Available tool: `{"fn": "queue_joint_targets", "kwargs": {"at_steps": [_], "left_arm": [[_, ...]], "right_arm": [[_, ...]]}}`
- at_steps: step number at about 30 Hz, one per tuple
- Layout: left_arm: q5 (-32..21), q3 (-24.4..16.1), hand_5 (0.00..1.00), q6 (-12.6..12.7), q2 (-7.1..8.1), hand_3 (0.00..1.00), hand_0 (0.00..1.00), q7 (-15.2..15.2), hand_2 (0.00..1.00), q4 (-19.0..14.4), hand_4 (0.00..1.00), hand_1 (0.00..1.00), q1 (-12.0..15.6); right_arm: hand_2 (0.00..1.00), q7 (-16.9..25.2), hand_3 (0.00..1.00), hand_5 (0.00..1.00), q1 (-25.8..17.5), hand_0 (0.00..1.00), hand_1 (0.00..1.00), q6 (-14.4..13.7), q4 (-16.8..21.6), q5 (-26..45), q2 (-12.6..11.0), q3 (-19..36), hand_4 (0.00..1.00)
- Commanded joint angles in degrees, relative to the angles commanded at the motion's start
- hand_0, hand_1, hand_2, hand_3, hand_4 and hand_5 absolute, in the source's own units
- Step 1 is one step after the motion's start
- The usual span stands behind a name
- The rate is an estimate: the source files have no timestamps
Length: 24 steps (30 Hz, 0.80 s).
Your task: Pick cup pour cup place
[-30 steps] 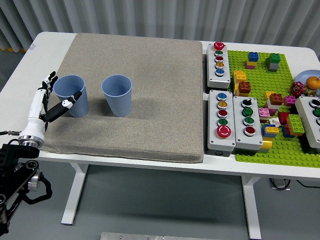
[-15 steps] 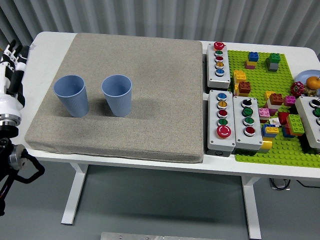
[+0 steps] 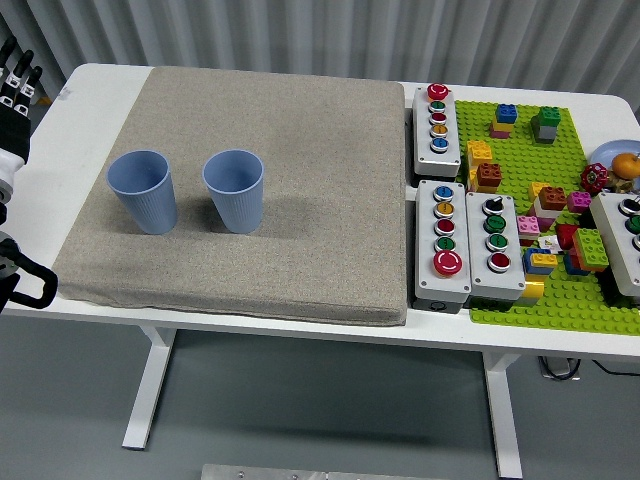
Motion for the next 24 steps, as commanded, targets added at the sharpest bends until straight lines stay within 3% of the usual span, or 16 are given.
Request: {"fn": "queue_joint_targets", "kwargs": {"at_steps": [5,10,24], "left_arm": [[-11.9,-0.1,0.998,-0.5,0.87,0.877,0.859,0.1,0.880,3.3,0.698,0.824,-0.7],[-21.7,-0.3,0.998,0.3,0.61,0.901,0.859,-0.1,0.882,3.1,0.708,0.825,-0.5],[-18.0,-2.2,0.998,2.0,0.61,0.904,0.859,0.1,0.889,1.2,0.714,0.825,-0.3]], "right_arm": [[0.627,0.0,0.591,0.094,-0.1,0.711,0.657,-0.1,0.0,0.2,0.0,-0.3,0.002],[0.627,-0.1,0.591,0.091,-0.2,0.713,0.659,-0.3,0.0,0.1,0.1,-0.2,0.002],[0.627,-0.1,0.591,0.101,0.2,0.713,0.659,-0.6,0.0,1.2,0.3,-0.4,0.002]]}}
